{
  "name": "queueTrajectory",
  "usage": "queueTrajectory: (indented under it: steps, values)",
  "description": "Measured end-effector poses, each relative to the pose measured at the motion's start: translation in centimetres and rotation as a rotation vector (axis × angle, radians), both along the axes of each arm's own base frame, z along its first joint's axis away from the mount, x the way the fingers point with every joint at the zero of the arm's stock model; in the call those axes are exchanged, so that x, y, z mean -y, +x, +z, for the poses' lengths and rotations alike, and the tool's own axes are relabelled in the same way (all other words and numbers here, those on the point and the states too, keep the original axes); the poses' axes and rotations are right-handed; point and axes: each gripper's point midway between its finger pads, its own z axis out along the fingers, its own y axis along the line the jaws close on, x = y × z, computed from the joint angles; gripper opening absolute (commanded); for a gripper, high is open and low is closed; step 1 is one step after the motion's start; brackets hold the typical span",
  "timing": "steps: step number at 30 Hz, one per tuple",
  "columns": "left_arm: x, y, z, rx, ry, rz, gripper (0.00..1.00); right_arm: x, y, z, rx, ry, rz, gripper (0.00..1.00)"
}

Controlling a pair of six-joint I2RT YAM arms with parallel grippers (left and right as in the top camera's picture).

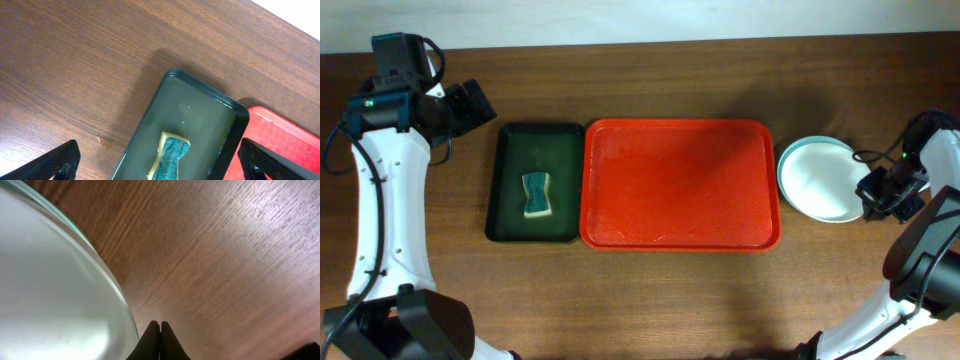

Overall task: Clean dirty plates on tray and stack at the side
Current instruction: 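Carry the plate right and lower it onto the stacked plates, then open the right gripper and release the plate on the stack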

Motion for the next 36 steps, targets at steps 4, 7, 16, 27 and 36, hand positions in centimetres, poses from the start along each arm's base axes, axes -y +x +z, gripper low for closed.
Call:
queueTrajectory:
  steps: [4, 7, 16, 27, 36]
  values:
    - [0.0, 0.0, 0.0, 0.000, 0.000, 0.000, 0.99, 0.0, 0.6, -0.5, 0.029, 0.001, -0.001, 0.04]
    - [0.0, 0.0, 0.0, 0.000, 0.000, 0.000, 1.00, -0.2, 0.9, -0.6, 0.049, 0.016, 0.007, 0.04]
    - [0.0, 0.0, 0.0, 0.000, 0.000, 0.000, 0.99, -1.3, 1.9, 0.3, 0.100, 0.099, 0.129, 0.32]
    - [0.0, 0.0, 0.0, 0.000, 0.000, 0.000, 0.99, -5.9, 7.8, 9.6, 0.418, 0.317, 0.511, 0.99]
    - [0.0, 0.0, 0.0, 0.000, 0.000, 0.000, 0.99, -14.7, 10.1, 10.2, 0.475, 0.416, 0.816, 0.99]
